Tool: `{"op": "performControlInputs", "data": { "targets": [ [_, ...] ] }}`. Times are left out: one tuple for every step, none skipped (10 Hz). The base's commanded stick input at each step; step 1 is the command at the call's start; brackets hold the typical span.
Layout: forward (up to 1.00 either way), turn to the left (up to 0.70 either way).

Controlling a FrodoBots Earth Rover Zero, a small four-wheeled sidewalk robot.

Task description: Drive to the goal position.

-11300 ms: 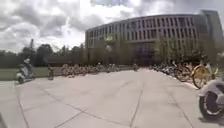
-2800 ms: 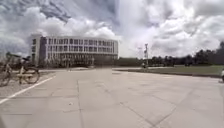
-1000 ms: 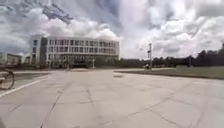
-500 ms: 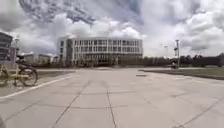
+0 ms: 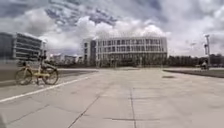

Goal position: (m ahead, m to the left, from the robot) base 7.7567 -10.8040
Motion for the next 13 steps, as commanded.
{"op": "performControlInputs", "data": {
  "targets": [
    [0.70, 0.08],
    [0.70, 0.03],
    [0.70, 0.00],
    [0.70, 0.00],
    [0.70, 0.00],
    [0.70, 0.00],
    [0.70, 0.00],
    [0.70, 0.00],
    [0.70, 0.00],
    [0.70, 0.00],
    [0.70, 0.00],
    [0.70, 0.00],
    [0.70, 0.00]
  ]
}}
